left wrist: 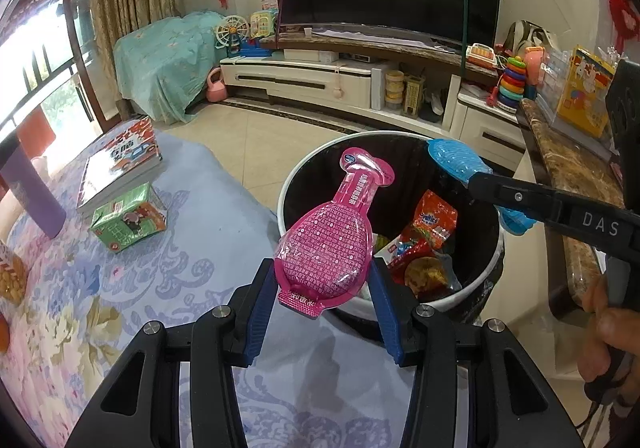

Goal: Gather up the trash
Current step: 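Carry both hairbrushes over the bin with both tools, then open both grippers over the bin to drop the hairbrushes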

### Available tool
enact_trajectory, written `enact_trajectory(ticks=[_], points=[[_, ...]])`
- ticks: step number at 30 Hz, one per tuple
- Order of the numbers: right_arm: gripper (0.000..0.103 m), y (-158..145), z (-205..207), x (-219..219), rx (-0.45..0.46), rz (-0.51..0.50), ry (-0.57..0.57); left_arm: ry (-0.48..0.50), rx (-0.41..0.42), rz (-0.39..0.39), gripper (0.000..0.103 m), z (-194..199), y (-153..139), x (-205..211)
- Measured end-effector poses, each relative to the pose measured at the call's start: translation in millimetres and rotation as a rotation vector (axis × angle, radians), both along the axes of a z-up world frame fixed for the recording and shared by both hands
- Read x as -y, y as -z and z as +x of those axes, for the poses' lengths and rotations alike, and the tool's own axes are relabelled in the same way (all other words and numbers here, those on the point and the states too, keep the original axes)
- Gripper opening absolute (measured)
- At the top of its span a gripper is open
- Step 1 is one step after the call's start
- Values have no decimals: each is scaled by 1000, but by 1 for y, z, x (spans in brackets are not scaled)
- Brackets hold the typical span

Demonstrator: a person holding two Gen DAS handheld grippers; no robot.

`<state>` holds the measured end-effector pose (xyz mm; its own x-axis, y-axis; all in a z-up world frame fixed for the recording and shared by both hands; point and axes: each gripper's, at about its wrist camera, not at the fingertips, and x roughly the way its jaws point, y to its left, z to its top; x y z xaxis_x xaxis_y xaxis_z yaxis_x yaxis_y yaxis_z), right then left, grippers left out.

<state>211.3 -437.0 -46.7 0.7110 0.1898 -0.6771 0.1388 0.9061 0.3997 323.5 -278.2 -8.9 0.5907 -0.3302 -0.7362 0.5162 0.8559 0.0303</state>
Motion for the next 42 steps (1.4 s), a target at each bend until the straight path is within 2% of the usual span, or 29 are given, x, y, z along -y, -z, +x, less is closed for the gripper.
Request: enact_trajectory(ticks=[22, 42], points=[[27, 0, 10, 4, -22, -11, 1, -4, -4, 36, 45, 17, 5, 13], [28, 3, 19, 5, -37, -19, 1, 5, -26, 37, 46, 27, 6, 19]])
